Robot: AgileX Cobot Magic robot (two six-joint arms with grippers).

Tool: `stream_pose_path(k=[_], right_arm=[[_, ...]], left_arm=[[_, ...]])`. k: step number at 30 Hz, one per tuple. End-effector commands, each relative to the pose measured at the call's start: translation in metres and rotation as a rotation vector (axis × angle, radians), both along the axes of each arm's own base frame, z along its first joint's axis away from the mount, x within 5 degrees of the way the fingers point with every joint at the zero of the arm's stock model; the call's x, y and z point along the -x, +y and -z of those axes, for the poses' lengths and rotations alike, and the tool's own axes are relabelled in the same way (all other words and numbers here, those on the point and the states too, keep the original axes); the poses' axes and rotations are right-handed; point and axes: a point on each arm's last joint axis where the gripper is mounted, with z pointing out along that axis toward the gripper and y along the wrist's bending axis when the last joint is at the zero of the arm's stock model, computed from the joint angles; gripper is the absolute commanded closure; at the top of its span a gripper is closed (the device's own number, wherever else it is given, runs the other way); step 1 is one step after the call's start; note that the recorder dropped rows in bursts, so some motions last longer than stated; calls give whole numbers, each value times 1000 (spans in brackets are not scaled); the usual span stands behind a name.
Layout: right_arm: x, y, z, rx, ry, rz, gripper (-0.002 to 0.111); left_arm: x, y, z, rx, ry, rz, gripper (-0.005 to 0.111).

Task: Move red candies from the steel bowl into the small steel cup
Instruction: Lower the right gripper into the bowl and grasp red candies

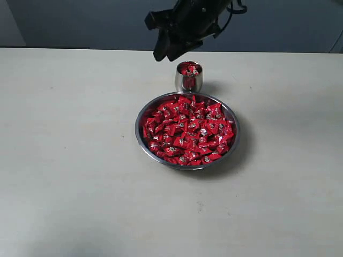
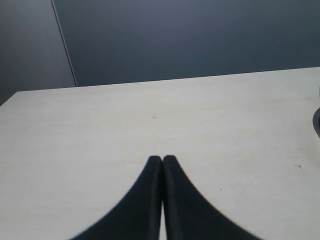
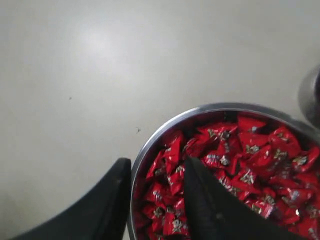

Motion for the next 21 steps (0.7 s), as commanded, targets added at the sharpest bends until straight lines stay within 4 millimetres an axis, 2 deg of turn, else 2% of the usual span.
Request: stream_pose_path(k=[1,6,12,16,18,19,21], right_arm=[[21,1,14,48,-13,-36,73],[39,-7,36,76,-6,-26,73],[49,-16,62,137,52,-34,73],[50,-18,73,151,50,-33,73],[49,-17,78,156,50,-30,69],[47,-17,86,164,57,-27,64],[45,-15,97,173,78,-24,63]], left_arm=[[1,0,-3,-1,-18,-3,106],[1,0,-3,-1,-18,-3,106],[1,0,-3,-1,-18,-3,106],[1,0,-3,-1,-18,-3,106],[1,0,-3,-1,-18,-3,106],[1,0,-3,-1,-18,-3,106],[1,0,-3,-1,-18,-3,106]])
